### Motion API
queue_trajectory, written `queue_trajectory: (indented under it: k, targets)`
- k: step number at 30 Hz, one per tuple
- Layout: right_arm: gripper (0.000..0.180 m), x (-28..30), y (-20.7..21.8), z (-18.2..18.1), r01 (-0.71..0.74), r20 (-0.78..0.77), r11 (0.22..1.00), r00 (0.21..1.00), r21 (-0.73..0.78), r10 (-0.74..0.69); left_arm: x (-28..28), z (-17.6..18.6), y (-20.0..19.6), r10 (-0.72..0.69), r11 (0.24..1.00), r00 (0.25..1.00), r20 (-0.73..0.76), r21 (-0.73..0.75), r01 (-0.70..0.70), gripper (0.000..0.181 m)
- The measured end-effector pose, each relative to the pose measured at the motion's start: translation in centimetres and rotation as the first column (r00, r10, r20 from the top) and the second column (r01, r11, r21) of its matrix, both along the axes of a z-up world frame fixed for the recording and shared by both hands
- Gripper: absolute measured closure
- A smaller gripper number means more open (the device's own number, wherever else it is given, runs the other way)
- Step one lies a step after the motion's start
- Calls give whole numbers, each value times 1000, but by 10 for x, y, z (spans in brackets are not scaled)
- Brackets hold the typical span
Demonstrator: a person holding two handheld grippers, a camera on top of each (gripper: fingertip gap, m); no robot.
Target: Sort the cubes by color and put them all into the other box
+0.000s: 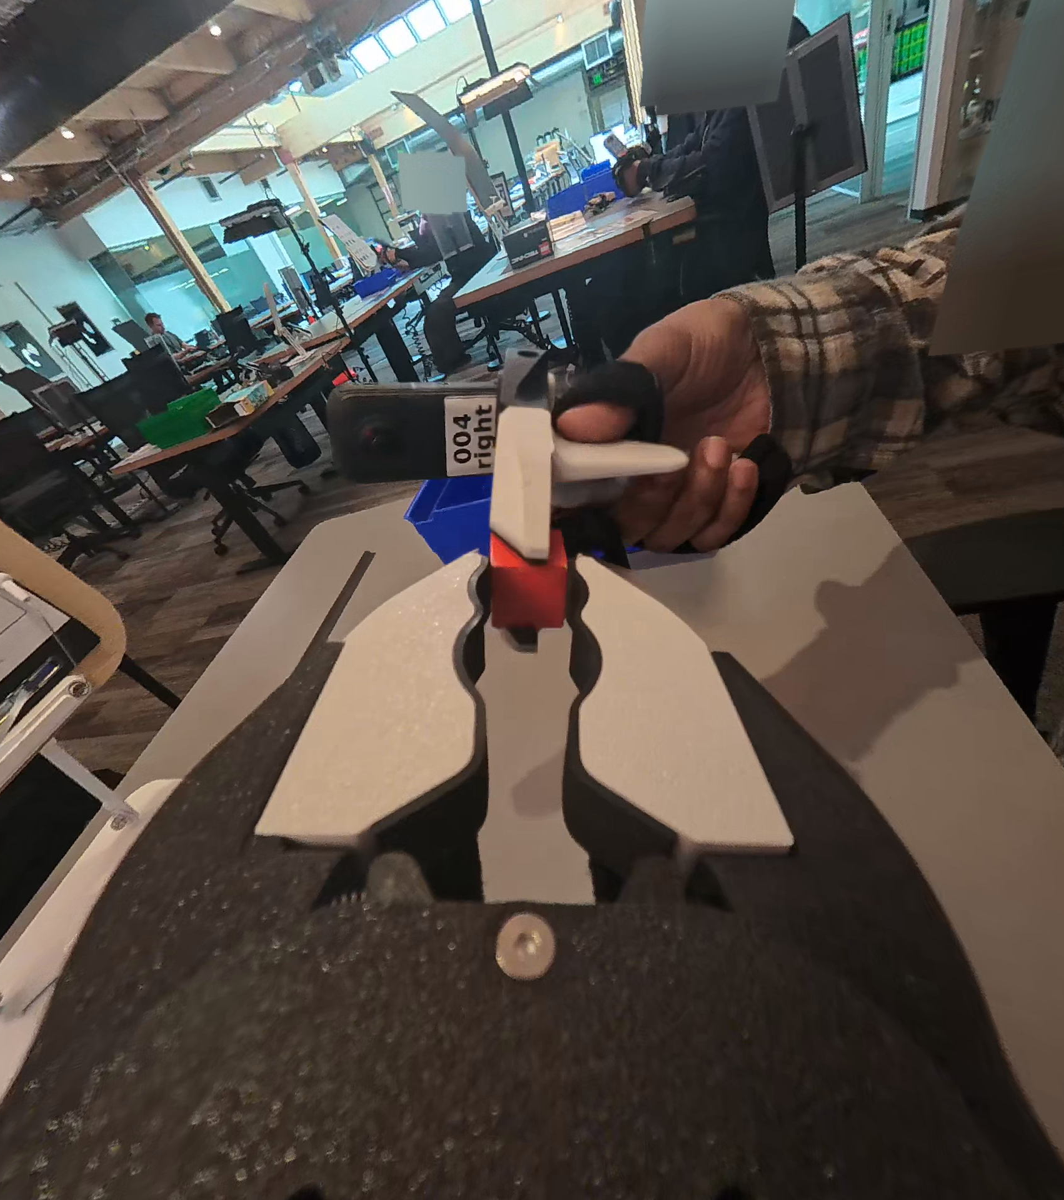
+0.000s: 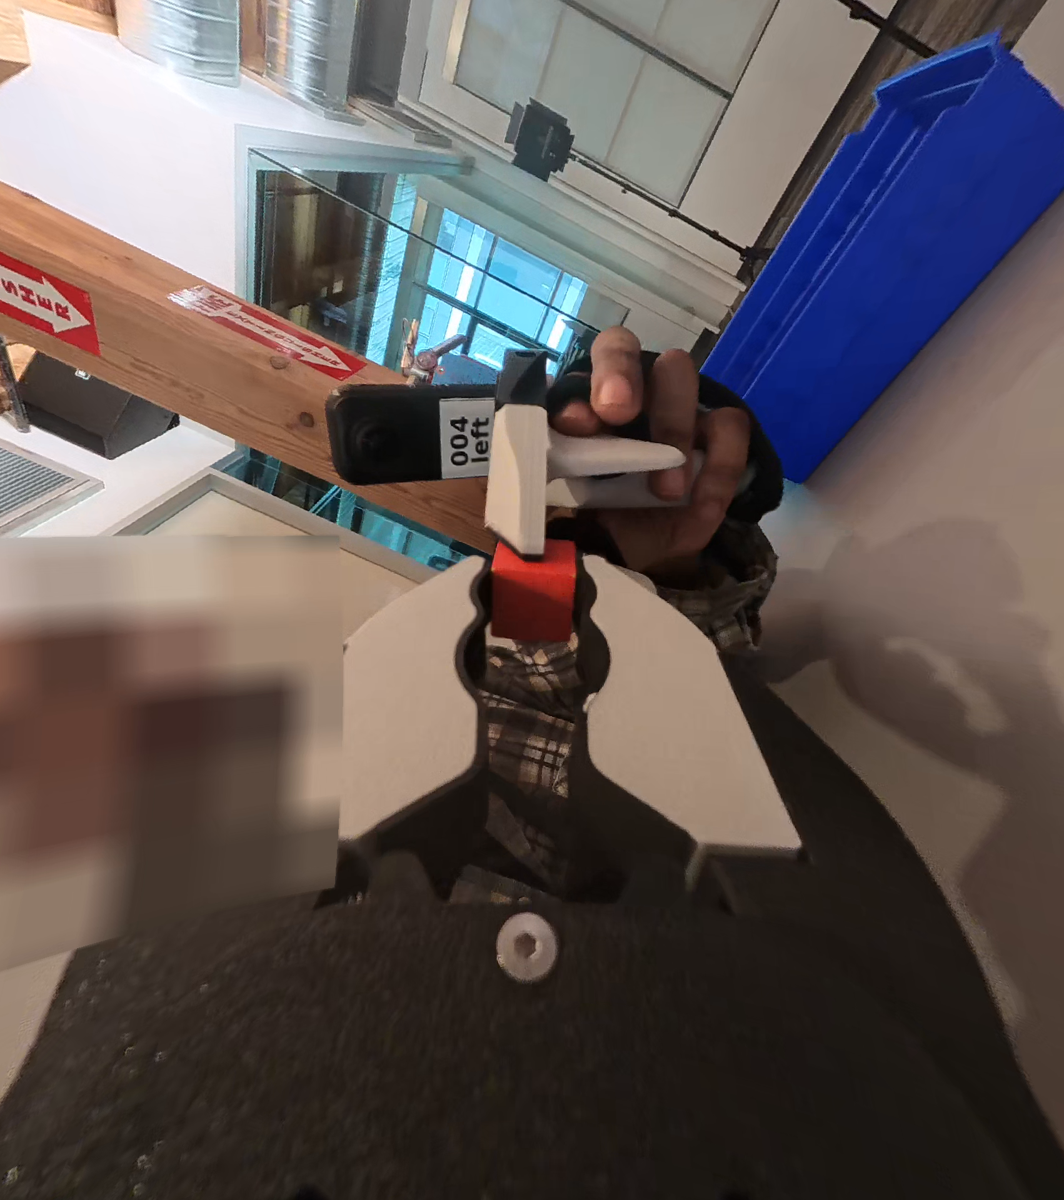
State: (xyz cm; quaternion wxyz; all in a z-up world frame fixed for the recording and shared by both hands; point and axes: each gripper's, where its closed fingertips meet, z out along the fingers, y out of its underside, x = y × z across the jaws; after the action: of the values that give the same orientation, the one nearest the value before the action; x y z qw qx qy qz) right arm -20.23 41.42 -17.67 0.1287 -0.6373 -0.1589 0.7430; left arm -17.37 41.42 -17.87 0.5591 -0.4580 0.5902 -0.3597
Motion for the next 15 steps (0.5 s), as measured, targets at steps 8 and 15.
queue_trajectory:
  k: [8, 15]
  targets:
    - [156, 136, 40, 2, 292, 355, 924, 860, 247, -367, -29, 1, -14, 53, 986, 999, -2, -158, -53, 103]
    - [156, 397, 63, -99, 347, 879, 836, 61, 425, -472, -67, -23, -30, 82, 960, 996, -30, -265, -87, 102]
